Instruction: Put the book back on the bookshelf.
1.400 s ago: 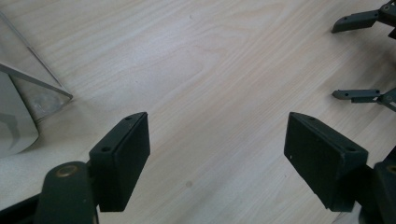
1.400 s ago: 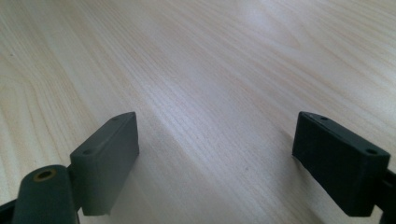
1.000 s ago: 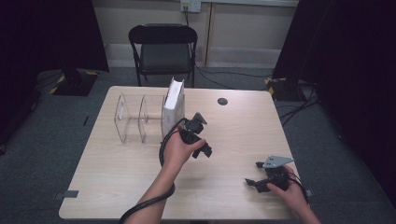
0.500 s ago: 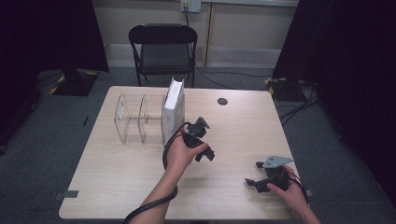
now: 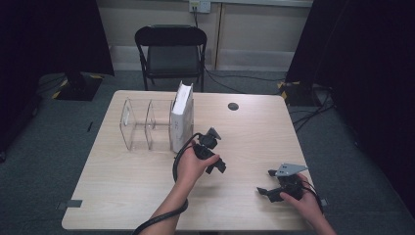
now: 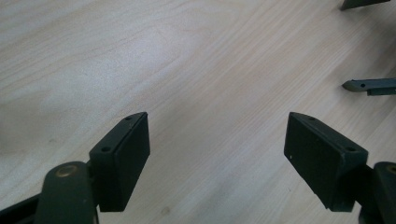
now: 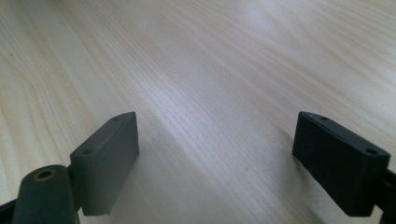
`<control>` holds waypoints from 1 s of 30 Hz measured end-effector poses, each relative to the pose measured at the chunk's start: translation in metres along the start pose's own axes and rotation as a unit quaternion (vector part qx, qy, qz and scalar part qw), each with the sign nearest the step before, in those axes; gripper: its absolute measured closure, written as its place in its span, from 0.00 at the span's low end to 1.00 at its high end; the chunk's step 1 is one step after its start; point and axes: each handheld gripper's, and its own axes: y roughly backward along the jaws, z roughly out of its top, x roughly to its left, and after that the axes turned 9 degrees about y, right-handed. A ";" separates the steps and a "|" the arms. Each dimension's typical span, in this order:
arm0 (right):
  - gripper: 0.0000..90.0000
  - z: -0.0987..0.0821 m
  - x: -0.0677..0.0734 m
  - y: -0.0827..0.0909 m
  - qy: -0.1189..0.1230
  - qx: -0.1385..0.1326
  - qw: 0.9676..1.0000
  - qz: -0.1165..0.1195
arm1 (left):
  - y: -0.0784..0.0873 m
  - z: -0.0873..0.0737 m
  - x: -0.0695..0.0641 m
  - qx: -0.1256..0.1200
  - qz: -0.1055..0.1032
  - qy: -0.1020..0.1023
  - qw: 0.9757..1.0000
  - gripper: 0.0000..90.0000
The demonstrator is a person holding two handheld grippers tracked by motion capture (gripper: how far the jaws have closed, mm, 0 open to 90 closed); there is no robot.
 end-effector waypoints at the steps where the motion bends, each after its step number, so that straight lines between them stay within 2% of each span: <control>1: 0.16 0.000 0.000 0.000 0.000 0.000 1.000 0.000 | -0.001 0.000 0.000 -0.001 -0.001 0.001 1.000 0.25; 3: 0.16 0.000 0.000 0.000 0.000 0.000 1.000 0.000 | -0.003 -0.001 0.000 -0.001 -0.002 0.004 1.000 0.25; 19: 0.16 0.000 0.000 0.000 0.000 0.000 1.000 0.000 | -0.023 -0.005 -0.005 0.015 -0.002 -0.012 1.000 0.24; 22: 0.16 0.000 0.000 0.000 0.000 0.000 1.000 0.000 | -0.027 -0.006 -0.008 0.013 -0.002 -0.007 1.000 0.24; 24: 0.16 0.000 0.000 0.000 0.000 0.000 1.000 0.000 | -0.027 -0.006 -0.008 0.015 -0.001 -0.016 1.000 0.24; 30: 0.16 0.000 0.000 0.000 0.000 0.000 1.000 0.000 | -0.032 -0.008 -0.011 0.014 0.002 -0.020 1.000 0.24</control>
